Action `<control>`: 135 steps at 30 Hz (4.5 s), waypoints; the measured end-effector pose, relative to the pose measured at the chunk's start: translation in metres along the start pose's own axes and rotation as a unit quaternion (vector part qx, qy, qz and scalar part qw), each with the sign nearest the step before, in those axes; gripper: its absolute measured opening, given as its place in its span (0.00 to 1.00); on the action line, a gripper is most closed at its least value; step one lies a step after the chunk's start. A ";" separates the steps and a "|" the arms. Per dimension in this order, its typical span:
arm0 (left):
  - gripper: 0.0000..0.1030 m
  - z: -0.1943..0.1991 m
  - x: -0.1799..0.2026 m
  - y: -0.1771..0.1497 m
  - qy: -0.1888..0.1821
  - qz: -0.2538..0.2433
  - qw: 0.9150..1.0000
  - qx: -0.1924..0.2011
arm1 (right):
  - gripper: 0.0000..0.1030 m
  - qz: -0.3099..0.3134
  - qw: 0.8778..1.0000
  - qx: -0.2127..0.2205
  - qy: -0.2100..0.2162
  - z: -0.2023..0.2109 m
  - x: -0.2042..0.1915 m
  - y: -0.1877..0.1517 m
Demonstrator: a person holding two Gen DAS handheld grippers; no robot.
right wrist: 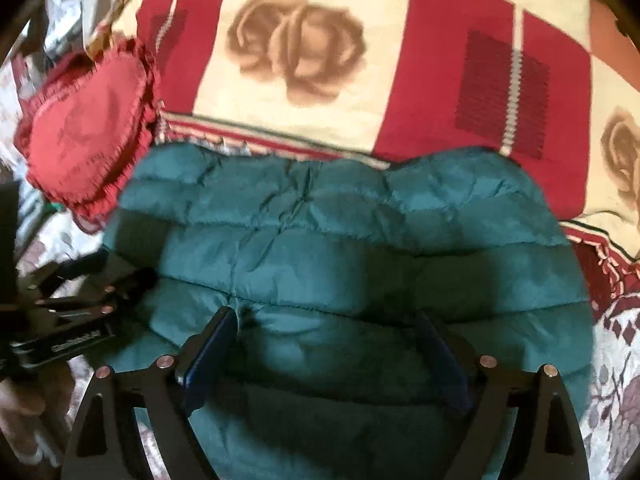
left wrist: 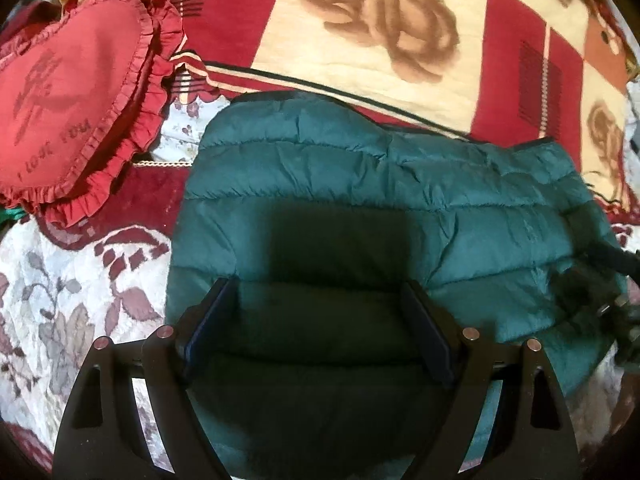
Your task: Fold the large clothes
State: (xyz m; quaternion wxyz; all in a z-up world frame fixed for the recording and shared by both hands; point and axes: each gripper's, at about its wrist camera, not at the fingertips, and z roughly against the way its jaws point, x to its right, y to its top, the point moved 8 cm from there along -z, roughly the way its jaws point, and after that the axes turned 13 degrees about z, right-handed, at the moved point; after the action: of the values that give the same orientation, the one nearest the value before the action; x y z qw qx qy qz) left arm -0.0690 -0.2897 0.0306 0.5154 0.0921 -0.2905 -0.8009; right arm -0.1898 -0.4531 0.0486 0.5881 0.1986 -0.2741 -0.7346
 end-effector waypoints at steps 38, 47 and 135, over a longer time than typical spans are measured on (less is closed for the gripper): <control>0.99 -0.051 -0.104 0.011 -0.175 0.283 0.928 -0.168 | 1.00 -0.219 0.963 -0.050 0.150 -0.048 0.167 -0.061; 1.00 -0.065 -0.088 0.019 -0.194 0.255 0.934 -0.159 | 1.00 -0.210 0.954 -0.066 0.202 -0.072 0.153 -0.059; 0.57 0.201 -0.013 -0.083 -0.005 0.023 0.994 0.111 | 0.81 0.003 0.995 0.074 -0.068 0.173 -0.059 -0.086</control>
State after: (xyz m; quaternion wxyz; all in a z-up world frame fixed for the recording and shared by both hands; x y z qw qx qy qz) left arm -0.2168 -0.1786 0.1454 0.5190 0.1377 -0.3822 -0.7521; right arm -0.3472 -0.3525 0.1260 0.5540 0.1905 -0.3677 -0.7222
